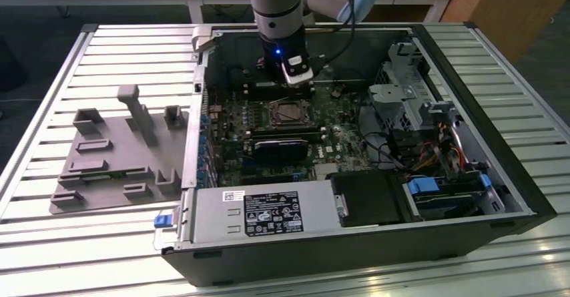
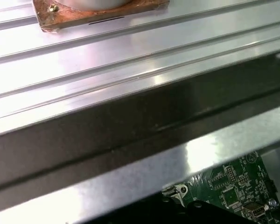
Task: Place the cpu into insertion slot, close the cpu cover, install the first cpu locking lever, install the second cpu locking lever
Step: 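Install the first cpu locking lever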
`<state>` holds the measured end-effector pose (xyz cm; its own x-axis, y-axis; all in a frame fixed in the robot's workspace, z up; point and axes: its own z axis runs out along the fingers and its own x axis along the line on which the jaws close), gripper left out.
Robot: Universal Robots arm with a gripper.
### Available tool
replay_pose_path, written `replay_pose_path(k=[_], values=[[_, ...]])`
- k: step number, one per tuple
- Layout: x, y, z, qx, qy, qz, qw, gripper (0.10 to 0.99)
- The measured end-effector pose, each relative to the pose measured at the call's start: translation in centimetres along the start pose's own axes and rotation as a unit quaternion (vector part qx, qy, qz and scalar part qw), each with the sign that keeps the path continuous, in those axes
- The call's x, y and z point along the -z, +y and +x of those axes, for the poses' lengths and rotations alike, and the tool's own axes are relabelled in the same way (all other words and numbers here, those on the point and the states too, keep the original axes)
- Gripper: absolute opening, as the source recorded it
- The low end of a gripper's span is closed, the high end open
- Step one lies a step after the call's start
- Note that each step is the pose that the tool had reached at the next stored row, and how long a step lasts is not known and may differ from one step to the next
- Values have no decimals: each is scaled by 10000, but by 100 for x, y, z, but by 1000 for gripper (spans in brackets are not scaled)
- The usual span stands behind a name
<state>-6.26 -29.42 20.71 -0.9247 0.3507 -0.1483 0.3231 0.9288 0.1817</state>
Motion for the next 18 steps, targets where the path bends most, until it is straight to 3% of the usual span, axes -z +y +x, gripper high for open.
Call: replay_pose_path(k=[6, 18], values=[[-15, 3, 5, -308, -57, 49, 9995, 102], [-40, 43, 33, -526, -104, 94, 9985, 102]])
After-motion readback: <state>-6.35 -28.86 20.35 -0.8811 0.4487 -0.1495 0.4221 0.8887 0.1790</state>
